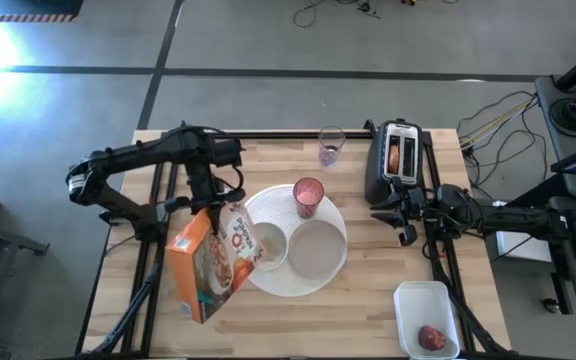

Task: Arrange a breakfast setting
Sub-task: Pour the cereal from the orange cereal box into the white bowl

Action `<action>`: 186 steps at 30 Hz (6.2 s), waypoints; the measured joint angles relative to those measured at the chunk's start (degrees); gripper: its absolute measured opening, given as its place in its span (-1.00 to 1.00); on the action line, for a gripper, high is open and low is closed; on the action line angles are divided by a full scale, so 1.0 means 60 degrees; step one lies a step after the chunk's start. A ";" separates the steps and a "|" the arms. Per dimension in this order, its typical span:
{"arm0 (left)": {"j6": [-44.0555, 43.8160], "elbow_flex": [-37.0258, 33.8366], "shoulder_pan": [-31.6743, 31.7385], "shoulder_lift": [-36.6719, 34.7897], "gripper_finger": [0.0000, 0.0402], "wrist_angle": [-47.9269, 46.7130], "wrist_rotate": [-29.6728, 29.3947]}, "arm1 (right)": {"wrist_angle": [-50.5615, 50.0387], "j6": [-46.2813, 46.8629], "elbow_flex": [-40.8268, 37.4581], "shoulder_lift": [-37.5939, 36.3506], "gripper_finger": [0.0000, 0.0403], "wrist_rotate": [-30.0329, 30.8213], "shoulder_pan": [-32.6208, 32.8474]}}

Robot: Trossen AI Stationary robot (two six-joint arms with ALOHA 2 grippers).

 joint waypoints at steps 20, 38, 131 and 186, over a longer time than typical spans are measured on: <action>-0.0092 0.0446 0.0184 0.0020 -1.00 -0.0004 -0.0023 | -0.0042 -0.0172 0.0000 0.0000 -0.58 -0.0009 0.0004; -0.0177 0.0420 0.0246 0.0308 -1.00 0.0002 0.0083 | -0.0074 -0.0280 0.0000 -0.0011 -0.58 -0.0014 0.0004; -0.1035 0.1007 -0.0269 0.0454 -1.00 0.0003 0.0530 | 0.0001 -0.0008 0.0004 -0.0004 -0.58 -0.0002 0.0000; 0.0375 0.0723 -0.0078 0.0645 -1.00 -0.0001 0.0505 | -0.0042 -0.0178 0.0002 -0.0004 -0.58 -0.0009 0.0003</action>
